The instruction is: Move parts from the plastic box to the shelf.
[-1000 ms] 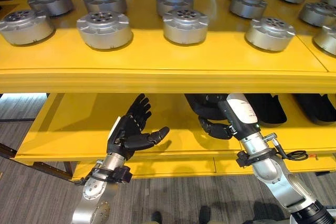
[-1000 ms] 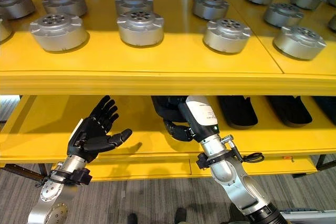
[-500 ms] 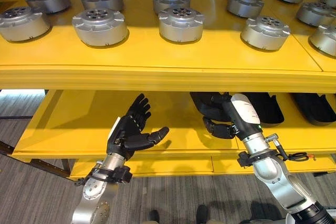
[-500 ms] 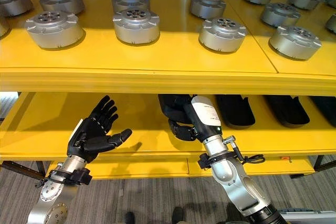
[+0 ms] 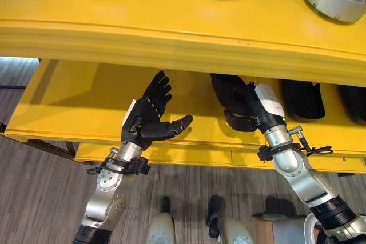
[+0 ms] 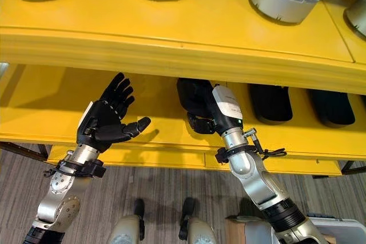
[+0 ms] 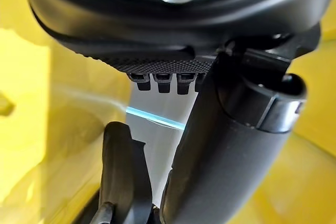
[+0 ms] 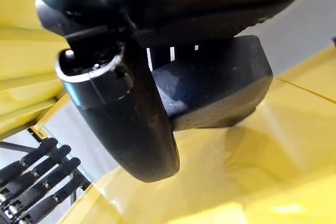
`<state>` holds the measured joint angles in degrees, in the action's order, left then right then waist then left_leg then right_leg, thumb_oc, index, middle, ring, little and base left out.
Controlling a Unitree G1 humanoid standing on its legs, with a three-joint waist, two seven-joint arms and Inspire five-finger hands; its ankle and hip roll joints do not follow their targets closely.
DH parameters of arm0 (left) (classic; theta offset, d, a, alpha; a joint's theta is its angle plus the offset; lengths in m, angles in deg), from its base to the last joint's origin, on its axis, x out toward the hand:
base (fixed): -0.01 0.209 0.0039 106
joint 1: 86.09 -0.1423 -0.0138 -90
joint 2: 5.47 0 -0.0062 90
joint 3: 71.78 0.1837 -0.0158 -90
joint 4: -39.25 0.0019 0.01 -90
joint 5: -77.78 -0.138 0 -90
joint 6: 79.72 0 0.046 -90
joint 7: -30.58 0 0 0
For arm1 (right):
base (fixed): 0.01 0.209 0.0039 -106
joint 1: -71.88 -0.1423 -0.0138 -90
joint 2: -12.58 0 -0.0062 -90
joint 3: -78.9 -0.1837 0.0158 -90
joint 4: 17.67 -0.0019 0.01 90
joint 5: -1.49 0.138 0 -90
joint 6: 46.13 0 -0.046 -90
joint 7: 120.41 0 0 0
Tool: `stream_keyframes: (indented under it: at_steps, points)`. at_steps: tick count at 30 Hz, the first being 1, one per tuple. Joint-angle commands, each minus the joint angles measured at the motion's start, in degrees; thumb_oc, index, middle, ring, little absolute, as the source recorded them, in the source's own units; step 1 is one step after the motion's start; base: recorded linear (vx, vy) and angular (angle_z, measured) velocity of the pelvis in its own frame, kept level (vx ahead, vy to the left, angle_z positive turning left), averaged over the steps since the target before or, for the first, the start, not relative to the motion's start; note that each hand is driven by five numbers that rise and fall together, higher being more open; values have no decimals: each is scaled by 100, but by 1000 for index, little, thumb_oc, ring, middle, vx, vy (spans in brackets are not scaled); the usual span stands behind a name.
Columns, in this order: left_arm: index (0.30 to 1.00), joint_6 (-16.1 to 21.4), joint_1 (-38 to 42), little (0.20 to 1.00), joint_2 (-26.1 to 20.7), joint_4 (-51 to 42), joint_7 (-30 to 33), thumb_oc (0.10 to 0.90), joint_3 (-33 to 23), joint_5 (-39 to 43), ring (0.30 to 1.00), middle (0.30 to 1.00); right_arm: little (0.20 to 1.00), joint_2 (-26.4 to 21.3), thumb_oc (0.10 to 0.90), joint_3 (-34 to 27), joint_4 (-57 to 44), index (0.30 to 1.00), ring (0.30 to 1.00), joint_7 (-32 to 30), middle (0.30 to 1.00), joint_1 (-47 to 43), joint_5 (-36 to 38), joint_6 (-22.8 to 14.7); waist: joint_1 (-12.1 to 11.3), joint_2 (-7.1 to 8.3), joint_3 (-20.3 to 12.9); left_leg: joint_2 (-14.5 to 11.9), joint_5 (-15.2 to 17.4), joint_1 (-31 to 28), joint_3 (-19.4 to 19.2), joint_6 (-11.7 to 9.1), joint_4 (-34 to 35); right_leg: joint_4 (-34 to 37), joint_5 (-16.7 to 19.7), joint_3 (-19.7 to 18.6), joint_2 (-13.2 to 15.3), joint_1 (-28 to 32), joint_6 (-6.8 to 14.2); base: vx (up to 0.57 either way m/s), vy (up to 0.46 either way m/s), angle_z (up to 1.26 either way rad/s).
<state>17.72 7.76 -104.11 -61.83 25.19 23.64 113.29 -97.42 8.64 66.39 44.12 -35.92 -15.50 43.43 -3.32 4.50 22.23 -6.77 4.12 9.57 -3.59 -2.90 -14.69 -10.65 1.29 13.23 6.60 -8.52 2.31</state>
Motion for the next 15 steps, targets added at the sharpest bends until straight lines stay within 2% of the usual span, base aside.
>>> stream_keyframes:
  at_steps: [1,9,15]
  points:
    - [1000,379,421,1000,-222,-459,-13,900,42,-124,1000,1000,300,95,400,-342,-332,300,300,-618,300,-965,47,-230,-23,-48,-276,-220,223,-201,-290,-17,-252,-768,-620,-315,209,-47,337,-80,-48,4]
    - [1000,302,645,1000,-260,-518,-42,900,180,-78,1000,1000,300,3,400,-585,-77,300,300,-641,300,-1522,-111,-66,-36,-114,161,-207,255,369,-235,5,-682,-1195,-708,-302,256,-555,264,-78,-19,2]
    - [1000,302,720,1000,-243,-511,-7,900,232,-55,1000,1000,300,-55,400,-613,-57,300,300,-500,300,-1673,-157,-16,2,-174,305,-196,301,577,-247,21,-871,-1405,-754,-323,286,-799,243,-63,16,0]
